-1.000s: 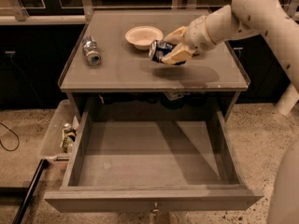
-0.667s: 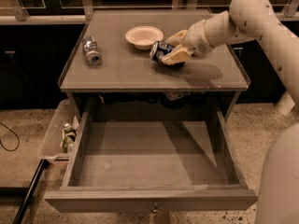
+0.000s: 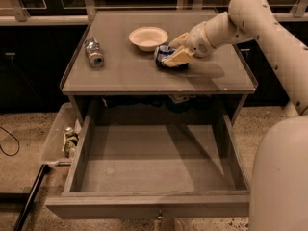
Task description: Pick pepsi can from top drawer and place on counter
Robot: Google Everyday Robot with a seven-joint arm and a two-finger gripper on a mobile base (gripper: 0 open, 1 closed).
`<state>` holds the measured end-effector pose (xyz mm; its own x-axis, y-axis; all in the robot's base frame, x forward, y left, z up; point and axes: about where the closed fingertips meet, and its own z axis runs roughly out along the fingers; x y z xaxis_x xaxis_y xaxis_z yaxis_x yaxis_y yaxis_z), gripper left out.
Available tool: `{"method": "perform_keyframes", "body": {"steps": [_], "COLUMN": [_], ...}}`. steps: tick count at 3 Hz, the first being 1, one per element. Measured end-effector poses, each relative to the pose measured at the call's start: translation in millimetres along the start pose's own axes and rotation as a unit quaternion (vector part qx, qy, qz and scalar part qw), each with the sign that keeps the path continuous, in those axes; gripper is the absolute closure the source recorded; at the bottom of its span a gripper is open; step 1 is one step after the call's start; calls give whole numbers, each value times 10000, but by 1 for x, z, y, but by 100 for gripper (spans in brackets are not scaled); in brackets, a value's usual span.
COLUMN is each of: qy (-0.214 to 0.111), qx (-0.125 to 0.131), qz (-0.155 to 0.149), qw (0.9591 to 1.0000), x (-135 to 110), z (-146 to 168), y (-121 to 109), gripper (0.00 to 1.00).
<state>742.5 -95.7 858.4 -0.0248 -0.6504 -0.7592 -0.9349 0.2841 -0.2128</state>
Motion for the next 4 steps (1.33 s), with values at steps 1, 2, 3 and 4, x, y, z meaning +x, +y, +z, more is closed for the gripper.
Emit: {"method": "perform_keyframes", "body": {"steps": [1,2,3,4], "qy": [0,0,0,0], "qx": [0,-1,-1,-1], "qz": [0,0,0,0], "qw": [10000,10000,10000,10000], "x": [0,0,0,0], "z": [0,0,0,0], "y": [0,0,0,0], "gripper": [57,34,11,0]}}
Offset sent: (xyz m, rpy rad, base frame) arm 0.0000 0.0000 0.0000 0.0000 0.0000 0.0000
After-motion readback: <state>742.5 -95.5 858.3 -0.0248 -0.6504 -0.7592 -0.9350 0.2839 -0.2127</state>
